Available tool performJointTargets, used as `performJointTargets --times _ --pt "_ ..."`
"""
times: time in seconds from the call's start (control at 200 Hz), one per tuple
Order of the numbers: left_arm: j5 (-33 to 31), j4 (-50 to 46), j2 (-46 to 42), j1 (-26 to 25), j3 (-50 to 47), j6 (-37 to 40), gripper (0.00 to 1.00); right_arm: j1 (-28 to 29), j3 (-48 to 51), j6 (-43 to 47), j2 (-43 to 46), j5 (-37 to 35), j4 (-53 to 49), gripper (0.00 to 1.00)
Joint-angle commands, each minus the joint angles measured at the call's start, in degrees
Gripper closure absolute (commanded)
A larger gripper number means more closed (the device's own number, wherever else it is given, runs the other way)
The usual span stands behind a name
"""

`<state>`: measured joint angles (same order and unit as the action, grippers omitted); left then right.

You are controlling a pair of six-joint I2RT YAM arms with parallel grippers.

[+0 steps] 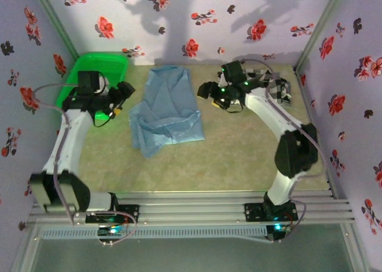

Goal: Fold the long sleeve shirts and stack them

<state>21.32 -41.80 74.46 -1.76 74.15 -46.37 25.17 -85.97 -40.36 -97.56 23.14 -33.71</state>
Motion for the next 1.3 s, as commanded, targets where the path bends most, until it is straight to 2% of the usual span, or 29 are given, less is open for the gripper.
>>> performJointTargets --times 0.0,0.125,0.175,0.23,0.285,0.405,0.53,0.625,0.71,0.845,0.9,1.125,1.295 --pt "-2.1 -13.5 -5.7 -0.5 -7.8 5.0 0.12 2.7 9.4 1.2 2.0 0.3 -0.3 0.29" --pt "-1.0 -13.0 -11.6 -2.5 -19.6 3.4 0.23 7.3 17.0 -2.4 2.7 -0.2 4.2 0.43" --pt "-0.5 -11.2 -13.0 -3.8 -23.5 1.4 0.26 8.7 19.1 -4.3 1.4 0.1 7.4 0.52" --pt "-0.5 -7.8 -13.5 -6.1 -26.1 -0.5 0.27 9.6 19.7 -5.7 -0.6 0.4 9.0 0.63" --pt "-0.6 -5.4 -13.1 -8.0 -28.6 -2.3 0.27 10.4 19.0 -6.1 -2.5 0.2 9.9 0.68" --pt "-2.7 0.2 -10.5 -11.2 -32.5 -5.6 0.29 10.9 16.8 -6.4 -6.0 -0.1 10.8 0.69" --pt "-2.8 10.3 -5.1 -13.2 -35.4 -10.1 0.32 10.8 13.9 -5.7 -9.3 -0.4 9.9 0.71" --pt "-4.5 15.1 -0.4 -14.5 -35.0 -11.5 0.40 10.9 12.1 -5.2 -10.8 -0.2 9.0 0.71" --pt "-5.4 18.9 3.4 -14.6 -33.9 -12.7 0.52 10.9 11.9 -5.3 -11.0 -0.2 9.2 0.71" --pt "-5.7 19.4 8.7 -14.9 -27.6 -11.8 0.85 10.9 12.7 -5.6 -10.9 -0.2 9.6 0.72" --pt "-5.6 19.0 9.5 -14.9 -24.6 -11.6 0.92 10.9 13.2 -5.8 -10.7 -0.1 10.2 0.72" --pt "-4.6 15.2 15.5 -14.5 -12.8 -9.6 0.94 11.0 13.2 -5.9 -11.8 0.9 10.9 0.71" --pt "-3.9 16.3 22.7 -13.6 -5.2 -9.9 0.94 11.4 12.8 -6.5 -12.8 1.3 11.7 0.71"
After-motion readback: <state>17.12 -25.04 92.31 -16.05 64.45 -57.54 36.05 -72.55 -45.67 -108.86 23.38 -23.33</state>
